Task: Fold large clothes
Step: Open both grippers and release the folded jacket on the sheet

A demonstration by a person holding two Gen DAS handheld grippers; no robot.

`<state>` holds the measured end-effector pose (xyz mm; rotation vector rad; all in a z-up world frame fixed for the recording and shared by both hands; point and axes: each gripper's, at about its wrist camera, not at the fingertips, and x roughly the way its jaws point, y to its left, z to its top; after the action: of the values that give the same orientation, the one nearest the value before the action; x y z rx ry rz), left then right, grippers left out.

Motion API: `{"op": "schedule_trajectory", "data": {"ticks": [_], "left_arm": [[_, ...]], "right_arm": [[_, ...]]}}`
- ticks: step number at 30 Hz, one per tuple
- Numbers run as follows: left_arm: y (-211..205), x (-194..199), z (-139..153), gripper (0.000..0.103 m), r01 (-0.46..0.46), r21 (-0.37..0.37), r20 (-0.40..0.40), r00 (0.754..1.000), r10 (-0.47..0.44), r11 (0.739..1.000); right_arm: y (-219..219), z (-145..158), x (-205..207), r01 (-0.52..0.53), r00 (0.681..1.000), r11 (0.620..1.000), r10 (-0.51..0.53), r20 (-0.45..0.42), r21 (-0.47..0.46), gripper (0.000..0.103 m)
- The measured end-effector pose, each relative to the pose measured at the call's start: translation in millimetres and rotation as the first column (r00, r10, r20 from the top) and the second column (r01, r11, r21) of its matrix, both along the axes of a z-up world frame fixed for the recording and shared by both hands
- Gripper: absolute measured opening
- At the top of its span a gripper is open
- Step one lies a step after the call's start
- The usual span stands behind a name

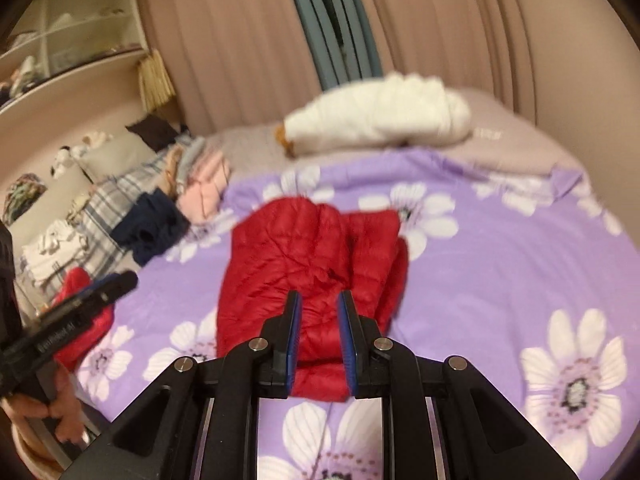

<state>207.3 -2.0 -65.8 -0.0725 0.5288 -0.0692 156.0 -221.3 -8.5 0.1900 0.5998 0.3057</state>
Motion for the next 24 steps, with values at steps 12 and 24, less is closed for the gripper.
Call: {"op": "schedule_trajectory", "data": {"ticks": [12,24], "left_arm": [[-21,-76,22,0.043,-0.035,0.135,0.132,0.991,0.017,0.99],[-19,-107,42,0.045,-0.039,0.122,0.202,0.979,0.014,0.992]], "right_arm": [[-6,20,-70,0.043,0.994,0.997,-0.036,0.106,-0.065,0.02],[2,39,-103,0.066,0.976,0.991,-0.04,0.213,-0.114,0.02]]}}
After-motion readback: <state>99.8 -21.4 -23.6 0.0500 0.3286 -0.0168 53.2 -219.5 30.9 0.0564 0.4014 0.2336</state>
